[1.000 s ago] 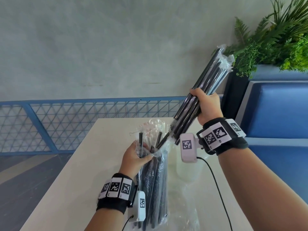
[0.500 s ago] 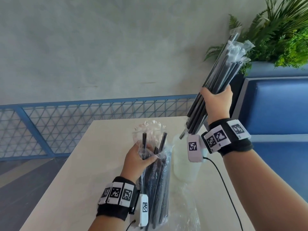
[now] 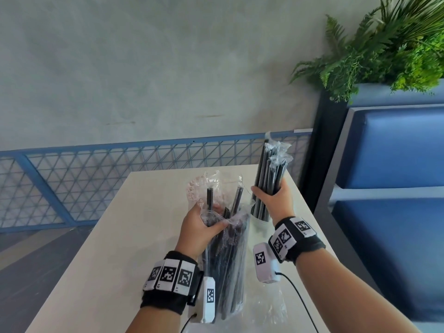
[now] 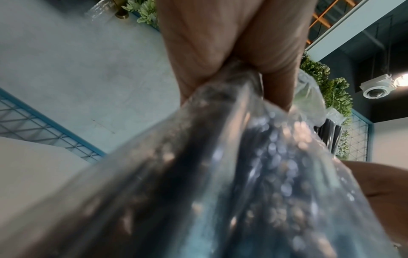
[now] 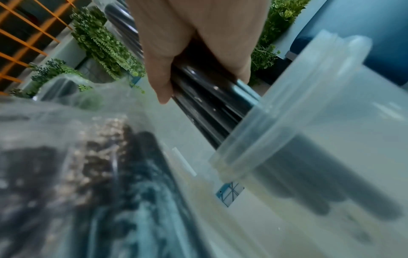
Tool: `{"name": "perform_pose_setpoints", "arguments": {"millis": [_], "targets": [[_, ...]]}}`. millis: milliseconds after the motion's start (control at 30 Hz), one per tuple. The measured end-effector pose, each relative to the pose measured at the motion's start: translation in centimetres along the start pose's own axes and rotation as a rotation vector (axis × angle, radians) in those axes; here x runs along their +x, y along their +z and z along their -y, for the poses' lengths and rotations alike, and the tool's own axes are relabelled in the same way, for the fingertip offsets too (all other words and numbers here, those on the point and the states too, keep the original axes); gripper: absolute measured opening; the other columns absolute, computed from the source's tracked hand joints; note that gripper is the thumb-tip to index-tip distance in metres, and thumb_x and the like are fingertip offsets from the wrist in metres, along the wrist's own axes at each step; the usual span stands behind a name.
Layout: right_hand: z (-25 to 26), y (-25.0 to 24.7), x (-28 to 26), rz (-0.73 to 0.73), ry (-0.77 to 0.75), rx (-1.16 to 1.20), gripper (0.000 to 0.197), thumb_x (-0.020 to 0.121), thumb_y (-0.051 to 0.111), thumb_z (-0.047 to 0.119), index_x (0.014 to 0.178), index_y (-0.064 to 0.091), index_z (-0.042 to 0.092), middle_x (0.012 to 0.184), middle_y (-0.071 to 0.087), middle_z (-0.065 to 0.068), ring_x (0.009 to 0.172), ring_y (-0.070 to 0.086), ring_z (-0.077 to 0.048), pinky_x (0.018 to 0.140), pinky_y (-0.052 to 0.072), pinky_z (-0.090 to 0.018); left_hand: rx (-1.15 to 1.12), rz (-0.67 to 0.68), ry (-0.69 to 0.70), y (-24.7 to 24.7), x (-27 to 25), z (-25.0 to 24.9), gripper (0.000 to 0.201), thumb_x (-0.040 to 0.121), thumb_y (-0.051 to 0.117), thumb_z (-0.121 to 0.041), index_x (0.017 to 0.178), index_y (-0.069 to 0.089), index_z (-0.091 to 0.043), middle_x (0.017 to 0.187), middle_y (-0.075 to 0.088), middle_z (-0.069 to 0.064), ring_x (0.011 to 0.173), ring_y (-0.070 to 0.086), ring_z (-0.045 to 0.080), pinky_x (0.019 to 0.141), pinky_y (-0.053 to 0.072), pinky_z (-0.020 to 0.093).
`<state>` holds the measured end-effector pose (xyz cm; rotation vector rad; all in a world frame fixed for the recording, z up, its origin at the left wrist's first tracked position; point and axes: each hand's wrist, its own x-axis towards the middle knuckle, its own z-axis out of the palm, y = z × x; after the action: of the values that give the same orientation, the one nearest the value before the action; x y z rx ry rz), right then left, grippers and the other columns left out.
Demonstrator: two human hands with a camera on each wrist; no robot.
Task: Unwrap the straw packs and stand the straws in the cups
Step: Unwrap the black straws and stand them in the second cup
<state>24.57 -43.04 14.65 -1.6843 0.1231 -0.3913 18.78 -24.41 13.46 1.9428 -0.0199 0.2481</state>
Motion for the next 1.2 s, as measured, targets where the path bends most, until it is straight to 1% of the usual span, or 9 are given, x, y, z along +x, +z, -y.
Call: {"name": "perform_pose_setpoints", "arguments": {"millis": [200, 367, 500, 600, 700, 867, 1033, 1133, 1200], "targets": [[-0.5, -0.1, -0.5, -0.003, -0.022, 0.050, 0.054, 0.068, 0.081, 0.014, 0.110, 0.048, 0.018, 0.106, 0.062, -0.002, 0.099, 0.060, -0.020, 0.083, 0.049, -0.030, -0.025, -0.005, 0.025, -0.1, -0.1, 0.0, 0.046, 0.065, 0.083, -0.021, 0.105, 0.061, -0.015, 0.101, 0.070, 0.000, 0.099, 0.065, 0.018, 0.097, 0.048, 0.043], [0.0, -0.3, -1.0, -0.016, -0.077, 0.017, 0.055, 0.067, 0.081, 0.018, 0.110, 0.046, 0.023, 0.104, 0.056, 0.009, 0.106, 0.055, -0.015, 0.097, 0.046, -0.041, -0.052, 0.021, 0.032, -0.2, -0.4, 0.0, 0.046, 0.065, 0.084, -0.021, 0.104, 0.061, -0.016, 0.100, 0.070, -0.002, 0.096, 0.066, 0.019, 0.096, 0.049, 0.045], [1.7, -0.4, -3.2, -0.252, -0.380, -0.204, 0.052, 0.074, 0.070, 0.042, 0.115, 0.050, 0.017, 0.111, 0.045, 0.013, 0.104, 0.039, 0.000, 0.099, 0.037, -0.033, -0.101, 0.027, 0.042, -0.6, -0.8, 0.0, 0.071, 0.054, 0.083, -0.046, 0.113, 0.058, -0.015, 0.107, 0.069, 0.000, 0.101, 0.065, 0.023, 0.096, 0.049, 0.047], [2.2, -0.5, -6.3, -0.158, -0.542, -0.139, 0.054, 0.076, 0.060, 0.050, 0.118, 0.045, 0.018, 0.115, 0.046, 0.008, 0.104, 0.043, -0.005, 0.093, 0.039, -0.024, -0.138, 0.005, 0.066, -0.9, -1.2, -0.5, 0.049, 0.060, 0.086, -0.026, 0.101, 0.061, -0.018, 0.097, 0.069, -0.005, 0.093, 0.066, 0.014, 0.091, 0.052, 0.034], [0.3, -0.1, -9.0, 0.070, -0.453, -0.080, 0.081, 0.068, 0.064, 0.062, 0.131, 0.033, 0.021, 0.131, 0.041, 0.008, 0.123, 0.041, -0.004, 0.100, 0.039, -0.018, -0.212, 0.007, 0.130, -1.2, -1.7, -1.1, 0.039, 0.065, 0.082, -0.008, 0.093, 0.060, -0.024, 0.093, 0.068, -0.007, 0.088, 0.066, 0.005, 0.082, 0.050, 0.017], [-3.9, 1.0, -10.8, 0.364, -0.105, -0.087, 0.127, 0.046, 0.080, 0.061, 0.146, 0.006, 0.031, 0.150, 0.031, 0.006, 0.137, 0.032, -0.006, 0.113, 0.033, -0.038, -0.245, 0.165, 0.116, -0.9, -2.6, 0.9, 0.055, 0.067, 0.080, -0.005, 0.114, 0.056, -0.021, 0.117, 0.064, -0.003, 0.111, 0.059, 0.002, 0.090, 0.046, 0.013], [-5.7, 1.9, -11.1, 0.400, -0.072, 0.004, 0.111, 0.052, 0.089, 0.028, 0.141, 0.023, 0.029, 0.132, 0.053, 0.010, 0.123, 0.051, -0.006, 0.103, 0.045, -0.041, -0.244, 0.236, 0.045, 0.3, -3.8, 2.6, 0.084, 0.058, 0.084, 0.002, 0.124, 0.044, -0.031, 0.121, 0.056, -0.019, 0.114, 0.051, -0.012, 0.093, 0.042, 0.010], [-6.4, 2.2, -11.4, 0.361, -0.088, -0.008, 0.101, 0.057, 0.086, 0.019, 0.138, 0.027, 0.033, 0.127, 0.055, 0.011, 0.117, 0.054, -0.003, 0.099, 0.048, -0.040, -0.228, 0.200, -0.041, 1.0, -4.2, 3.6, 0.082, 0.053, 0.088, -0.004, 0.114, 0.045, -0.040, 0.113, 0.059, -0.022, 0.111, 0.056, -0.005, 0.092, 0.045, 0.012], [-6.8, 2.2, -11.6, 0.351, -0.083, -0.033, 0.100, 0.057, 0.084, 0.021, 0.137, 0.025, 0.036, 0.125, 0.054, 0.012, 0.115, 0.055, -0.002, 0.098, 0.049, -0.039, -0.222, 0.189, -0.084, 1.3, -4.2, 4.3, 0.087, 0.048, 0.092, -0.018, 0.119, 0.046, -0.037, 0.116, 0.060, -0.016, 0.113, 0.056, 0.002, 0.099, 0.046, 0.023]]}}
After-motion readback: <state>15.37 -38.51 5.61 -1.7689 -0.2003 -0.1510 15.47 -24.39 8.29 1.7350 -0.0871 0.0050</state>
